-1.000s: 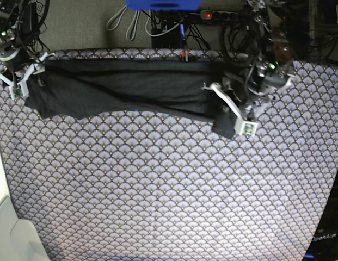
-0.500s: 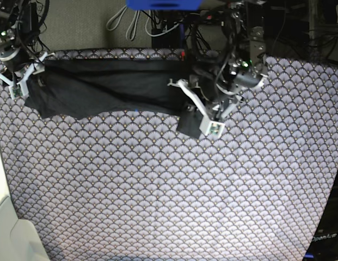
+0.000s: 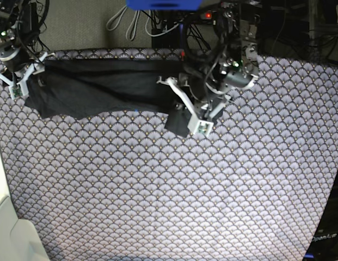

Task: Fold the T-shirt properly
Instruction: 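Fold the held end with the left gripper toward the right gripper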

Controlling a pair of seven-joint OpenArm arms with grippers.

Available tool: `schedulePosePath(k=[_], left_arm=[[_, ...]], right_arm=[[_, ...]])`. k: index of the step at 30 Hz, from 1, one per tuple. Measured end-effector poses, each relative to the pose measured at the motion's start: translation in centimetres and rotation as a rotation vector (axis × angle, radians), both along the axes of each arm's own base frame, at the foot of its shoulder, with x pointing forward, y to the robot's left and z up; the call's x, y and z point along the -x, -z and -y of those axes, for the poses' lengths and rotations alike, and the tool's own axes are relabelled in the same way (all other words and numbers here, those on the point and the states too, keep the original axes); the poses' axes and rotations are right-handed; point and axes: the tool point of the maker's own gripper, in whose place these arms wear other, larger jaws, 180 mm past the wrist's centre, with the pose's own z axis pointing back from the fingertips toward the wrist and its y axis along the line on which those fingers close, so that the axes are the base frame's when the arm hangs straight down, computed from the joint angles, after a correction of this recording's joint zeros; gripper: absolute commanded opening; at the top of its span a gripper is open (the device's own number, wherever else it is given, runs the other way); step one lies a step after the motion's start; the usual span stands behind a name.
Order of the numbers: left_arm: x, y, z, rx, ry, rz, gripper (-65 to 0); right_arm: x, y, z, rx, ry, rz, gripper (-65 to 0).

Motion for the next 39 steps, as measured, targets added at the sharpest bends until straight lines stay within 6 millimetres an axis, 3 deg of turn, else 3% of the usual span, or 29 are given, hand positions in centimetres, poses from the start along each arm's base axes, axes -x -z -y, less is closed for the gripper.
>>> schedulePosePath(k=[9, 13, 22, 25, 29, 35, 39], left_arm=[[-0.5, -0.9, 1.4, 0.030, 0.015, 0.021, -64.6], [-0.5, 0.3, 1.5, 0.023, 0.023, -0.012, -64.6], [-0.7, 0.6, 1.7, 0.036, 0.020, -0.012, -64.4], [-0.6, 0.5, 2.0, 0.034, 0.030, -0.012, -59.8], [-0.3, 0.2, 3.1, 0.053, 0.061, -0.010, -48.7], [0.5, -0.2, 5.1, 0.061, 0.132, 0.003, -47.8], [0.5, -0.2, 5.2, 0.057, 0.135, 0.006, -47.8]], right_arm=[[0.1, 0.1, 0.0, 0.000, 0.000, -0.003, -30.2], [0.2, 0.1, 0.0, 0.000, -0.001, -0.005, -30.2], [0.2, -0.1, 0.4, 0.017, -0.011, -0.011, -30.2], [0.2, -0.1, 0.4, 0.016, -0.011, -0.011, -30.2], [0.2, -0.1, 0.4, 0.016, -0.011, -0.011, -30.2], [0.2, -0.1, 0.4, 0.016, -0.011, -0.011, -30.2], [0.2, -0.1, 0.4, 0.017, -0.011, -0.011, -30.2]])
